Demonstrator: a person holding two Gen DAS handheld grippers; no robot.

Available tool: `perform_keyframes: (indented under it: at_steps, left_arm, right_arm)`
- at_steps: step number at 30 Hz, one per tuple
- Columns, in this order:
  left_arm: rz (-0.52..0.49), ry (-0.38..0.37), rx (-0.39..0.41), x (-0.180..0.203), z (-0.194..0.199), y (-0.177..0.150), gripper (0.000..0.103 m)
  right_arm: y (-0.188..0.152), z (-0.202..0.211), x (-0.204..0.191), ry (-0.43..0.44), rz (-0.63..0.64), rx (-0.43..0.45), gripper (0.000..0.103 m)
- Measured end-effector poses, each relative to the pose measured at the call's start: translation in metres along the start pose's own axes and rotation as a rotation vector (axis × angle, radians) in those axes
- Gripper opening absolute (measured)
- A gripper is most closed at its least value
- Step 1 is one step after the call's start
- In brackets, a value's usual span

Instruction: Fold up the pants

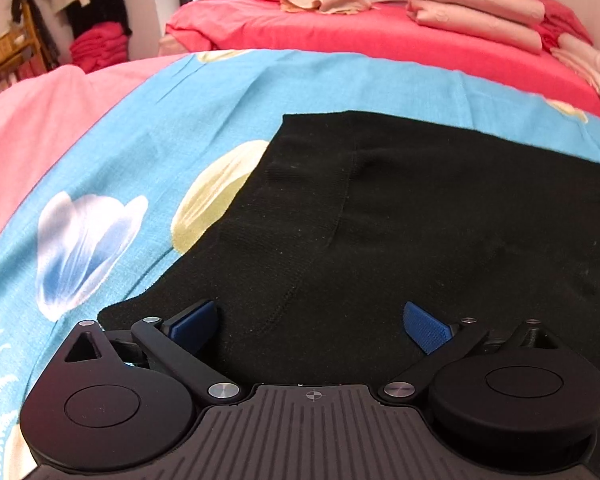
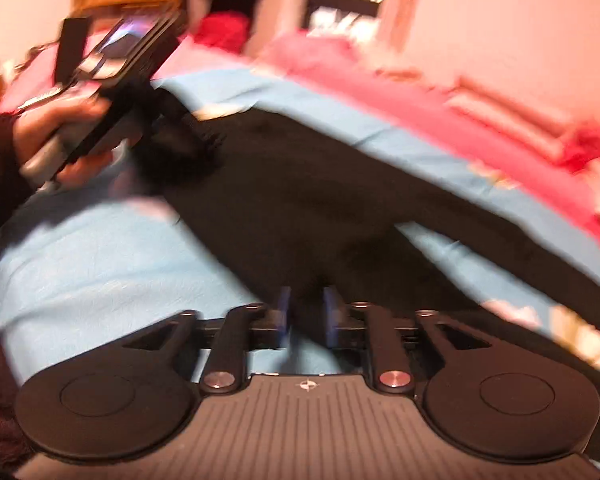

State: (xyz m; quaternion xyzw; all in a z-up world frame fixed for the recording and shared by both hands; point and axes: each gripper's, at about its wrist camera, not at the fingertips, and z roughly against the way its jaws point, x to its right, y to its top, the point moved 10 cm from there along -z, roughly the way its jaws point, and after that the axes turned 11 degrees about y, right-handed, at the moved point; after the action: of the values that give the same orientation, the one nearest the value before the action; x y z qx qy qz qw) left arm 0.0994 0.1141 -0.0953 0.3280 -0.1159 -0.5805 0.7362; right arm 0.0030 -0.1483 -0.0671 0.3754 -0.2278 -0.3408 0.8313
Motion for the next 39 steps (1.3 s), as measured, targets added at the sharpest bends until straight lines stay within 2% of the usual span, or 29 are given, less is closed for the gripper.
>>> perform_keyframes:
  at_steps: [1, 2, 3, 4, 5, 6, 7, 9, 10, 12, 13, 14, 16, 18, 20, 22, 23, 24, 25, 26, 28, 29, 30, 32, 34, 36, 37, 38, 39]
  left_arm:
    - [-0.007, 0.006, 0.003, 0.001, 0.000, 0.000, 0.103]
    - [-0.007, 0.008, 0.004, 0.001, -0.001, 0.000, 0.103]
    - [-0.005, 0.007, 0.004, 0.000, -0.001, 0.000, 0.103]
    - [-0.004, 0.004, 0.004, 0.000, -0.001, 0.000, 0.103]
    - [-0.004, 0.001, 0.004, 0.000, 0.000, 0.000, 0.103]
    - [-0.006, -0.005, 0.006, 0.000, 0.000, -0.001, 0.103]
    - [-0.012, -0.011, 0.009, -0.001, 0.001, -0.002, 0.103]
    - [-0.021, -0.021, 0.010, -0.001, 0.003, -0.003, 0.103]
    - [-0.021, -0.021, 0.006, -0.001, 0.004, -0.004, 0.103]
    - [-0.013, -0.020, -0.002, -0.002, 0.008, -0.003, 0.103]
    - [-0.008, -0.022, -0.003, -0.002, 0.011, -0.002, 0.103]
    - [-0.003, -0.028, 0.000, -0.001, 0.015, -0.001, 0.103]
    - [-0.001, -0.050, 0.022, 0.002, 0.026, 0.001, 0.103]
    - [0.002, -0.074, 0.056, 0.008, 0.038, 0.005, 0.103]
    - [0.004, -0.115, 0.070, 0.018, 0.048, 0.005, 0.103]
    - [-0.012, -0.154, 0.077, 0.034, 0.053, 0.002, 0.103]
    - [-0.033, -0.160, 0.072, 0.043, 0.052, -0.002, 0.103]
    - [-0.058, -0.156, 0.061, 0.052, 0.050, -0.006, 0.103]
    - [-0.084, -0.146, 0.052, 0.059, 0.046, -0.010, 0.103]
    - [-0.106, -0.133, 0.043, 0.065, 0.041, -0.015, 0.103]
    - [-0.113, -0.111, 0.056, 0.066, 0.036, -0.018, 0.103]
    - [-0.106, -0.119, 0.054, 0.065, 0.035, -0.018, 0.103]
    - [-0.097, -0.129, 0.049, 0.064, 0.035, -0.018, 0.103]
    - [-0.094, -0.138, 0.045, 0.063, 0.033, -0.017, 0.103]
    - [-0.105, -0.133, 0.049, 0.064, 0.033, -0.018, 0.103]
    - [-0.106, -0.132, 0.050, 0.064, 0.034, -0.019, 0.103]
    - [-0.104, -0.134, 0.048, 0.062, 0.034, -0.019, 0.103]
    - [-0.103, -0.133, 0.044, 0.061, 0.034, -0.019, 0.103]
    - [-0.102, -0.134, 0.040, 0.060, 0.035, -0.018, 0.103]
  right_arm:
    - [-0.003, -0.004, 0.006, -0.038, 0.016, -0.016, 0.068]
    - [-0.009, -0.011, 0.011, -0.043, 0.011, -0.047, 0.071]
    - [-0.019, -0.019, 0.016, -0.023, -0.034, -0.085, 0.065]
    - [-0.021, -0.019, 0.021, 0.028, -0.139, -0.078, 0.054]
    - [-0.022, -0.013, 0.022, 0.069, -0.200, -0.069, 0.031]
    - [-0.025, -0.005, 0.019, 0.108, -0.217, -0.096, 0.014]
    - [-0.031, 0.003, 0.016, 0.161, -0.264, -0.120, 0.007]
    - [-0.040, 0.020, 0.012, 0.281, -0.340, -0.133, 0.006]
    - [-0.044, 0.031, 0.021, 0.272, -0.371, -0.120, 0.007]
    - [-0.051, 0.059, 0.054, 0.170, -0.465, -0.034, 0.012]
    - [-0.060, 0.075, 0.080, 0.090, -0.525, 0.015, 0.028]
    - [-0.073, 0.089, 0.107, -0.015, -0.589, 0.045, 0.054]
    - [-0.103, 0.119, 0.166, -0.289, -0.709, 0.080, 0.074]
    - [-0.136, 0.146, 0.216, -0.519, -0.819, 0.106, 0.082]
    - [-0.163, 0.155, 0.249, -0.625, -0.952, 0.101, 0.083]
    - [-0.175, 0.155, 0.271, -0.630, -1.031, 0.177, 0.080]
    - [-0.176, 0.158, 0.276, -0.649, -1.045, 0.216, 0.067]
    - [-0.175, 0.157, 0.278, -0.659, -1.032, 0.220, 0.048]
    - [-0.175, 0.154, 0.276, -0.668, -1.005, 0.202, 0.012]
    - [-0.173, 0.153, 0.273, -0.682, -0.962, 0.178, 0.008]
    - [-0.167, 0.163, 0.272, -0.694, -0.905, 0.169, 0.007]
    - [-0.170, 0.178, 0.272, -0.717, -0.913, 0.200, 0.007]
    - [-0.181, 0.198, 0.274, -0.746, -0.961, 0.237, 0.007]
    - [-0.207, 0.215, 0.279, -0.780, -1.054, 0.245, 0.007]
    - [-0.227, 0.215, 0.278, -0.729, -1.138, 0.240, 0.008]
    - [-0.227, 0.226, 0.277, -0.779, -1.144, 0.273, 0.017]
    - [-0.226, 0.232, 0.278, -0.829, -1.147, 0.278, 0.039]
    - [-0.222, 0.239, 0.276, -0.901, -1.132, 0.275, 0.048]
    - [-0.212, 0.242, 0.269, -0.952, -1.081, 0.265, 0.048]
